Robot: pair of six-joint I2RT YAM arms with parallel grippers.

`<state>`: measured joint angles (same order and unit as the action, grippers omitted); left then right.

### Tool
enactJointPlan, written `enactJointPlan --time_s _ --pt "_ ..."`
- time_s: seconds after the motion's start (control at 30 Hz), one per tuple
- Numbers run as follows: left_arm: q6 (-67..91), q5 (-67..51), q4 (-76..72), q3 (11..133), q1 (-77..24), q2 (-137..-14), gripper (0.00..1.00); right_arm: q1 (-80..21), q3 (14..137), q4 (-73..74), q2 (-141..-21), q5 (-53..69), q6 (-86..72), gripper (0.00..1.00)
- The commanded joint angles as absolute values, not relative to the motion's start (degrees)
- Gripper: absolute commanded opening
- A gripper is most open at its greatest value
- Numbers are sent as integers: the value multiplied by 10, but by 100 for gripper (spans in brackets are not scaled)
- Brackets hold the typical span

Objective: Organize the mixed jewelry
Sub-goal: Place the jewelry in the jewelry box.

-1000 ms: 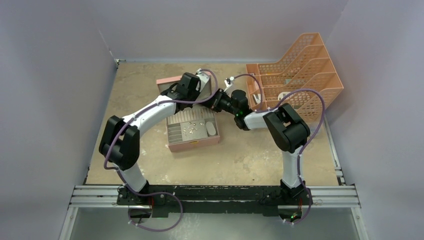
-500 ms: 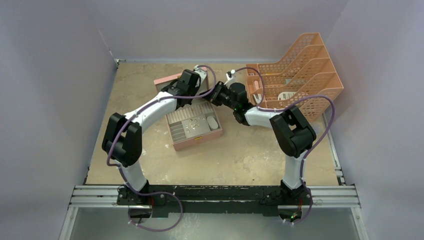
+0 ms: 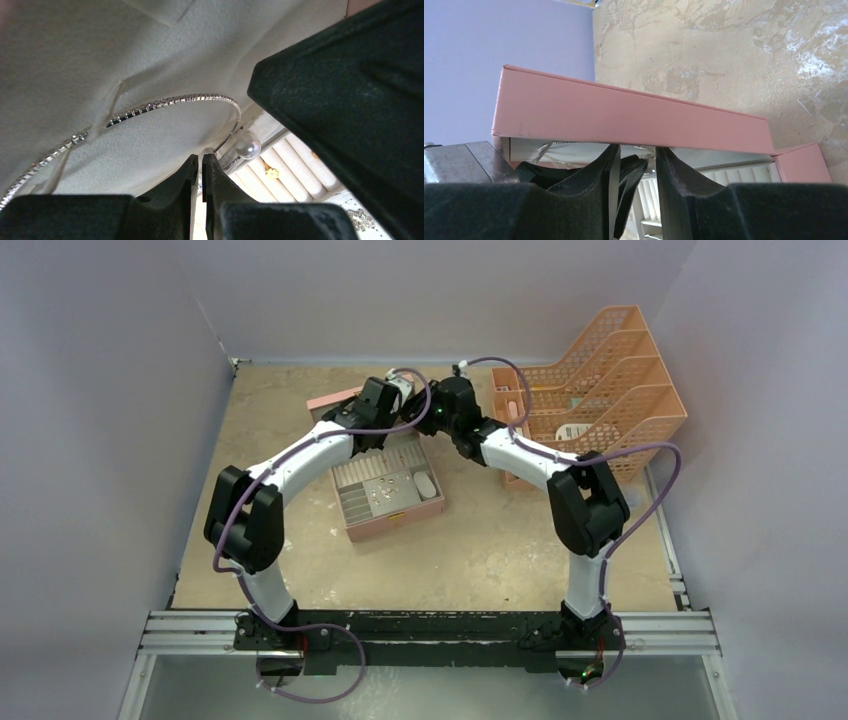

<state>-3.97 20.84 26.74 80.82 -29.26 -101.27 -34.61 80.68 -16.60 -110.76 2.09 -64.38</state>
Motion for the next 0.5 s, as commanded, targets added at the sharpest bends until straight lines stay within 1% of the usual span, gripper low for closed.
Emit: enactJointPlan --time_s 0.0,0.17,0.47 --pt "-5 220 257 853 -282 -982 9 -364 848 -81 -1108 -32 -665 35" --pt "26 255 265 862 -282 -980 9 -376 885 -15 -1127 -59 -678 35" --pt "45 253 222 830 -281 -962 10 -377 894 -49 -1148 -66 -691 36"
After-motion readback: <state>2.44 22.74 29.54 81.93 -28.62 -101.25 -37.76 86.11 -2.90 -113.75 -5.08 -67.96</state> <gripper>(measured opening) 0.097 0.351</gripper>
